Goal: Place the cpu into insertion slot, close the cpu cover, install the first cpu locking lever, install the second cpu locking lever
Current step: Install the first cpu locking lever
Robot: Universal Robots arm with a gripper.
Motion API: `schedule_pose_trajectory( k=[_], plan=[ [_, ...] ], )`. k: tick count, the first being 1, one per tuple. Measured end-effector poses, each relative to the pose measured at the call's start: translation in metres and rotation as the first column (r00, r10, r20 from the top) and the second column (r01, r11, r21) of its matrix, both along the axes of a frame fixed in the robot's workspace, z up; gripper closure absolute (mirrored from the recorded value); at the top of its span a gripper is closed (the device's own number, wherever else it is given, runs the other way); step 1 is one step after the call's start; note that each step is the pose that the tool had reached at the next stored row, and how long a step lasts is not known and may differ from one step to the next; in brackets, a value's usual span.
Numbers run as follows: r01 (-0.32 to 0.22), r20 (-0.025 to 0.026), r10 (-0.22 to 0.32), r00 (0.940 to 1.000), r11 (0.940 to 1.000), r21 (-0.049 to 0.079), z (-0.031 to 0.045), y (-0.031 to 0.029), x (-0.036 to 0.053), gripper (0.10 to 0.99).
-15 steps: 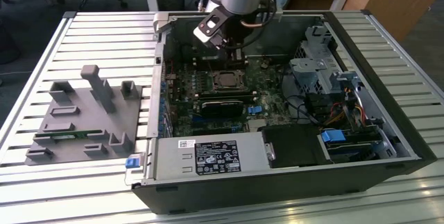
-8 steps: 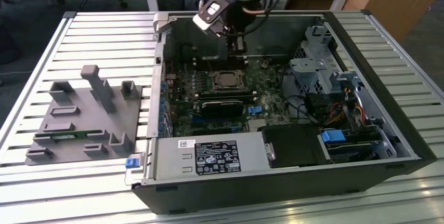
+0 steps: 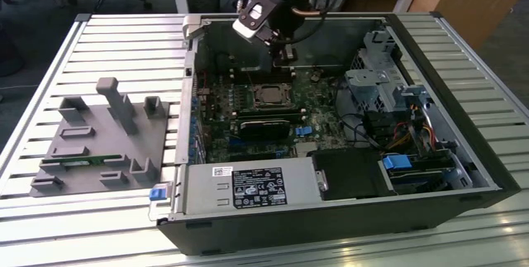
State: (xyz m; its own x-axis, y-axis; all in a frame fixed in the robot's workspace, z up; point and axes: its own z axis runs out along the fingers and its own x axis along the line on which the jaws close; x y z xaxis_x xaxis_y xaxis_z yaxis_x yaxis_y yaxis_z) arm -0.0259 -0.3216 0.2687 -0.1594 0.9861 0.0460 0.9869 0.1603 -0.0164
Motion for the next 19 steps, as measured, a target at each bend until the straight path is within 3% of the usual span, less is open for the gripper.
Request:
schedule_pose_trajectory(
  k=[4, 8, 19],
  plan=[
    [-0.072, 0.0000, 0.072, 0.9974, 0.9974, 0.000, 0.0000, 0.0000, 0.0000, 0.980],
    [-0.144, 0.0000, 0.144, 0.9896, 0.9896, 0.000, -0.0001, 0.0000, 0.0000, 0.980],
    [-0.312, 0.0000, 0.312, 0.9501, 0.9501, 0.000, -0.0001, 0.0000, 0.0000, 0.980]
  ],
)
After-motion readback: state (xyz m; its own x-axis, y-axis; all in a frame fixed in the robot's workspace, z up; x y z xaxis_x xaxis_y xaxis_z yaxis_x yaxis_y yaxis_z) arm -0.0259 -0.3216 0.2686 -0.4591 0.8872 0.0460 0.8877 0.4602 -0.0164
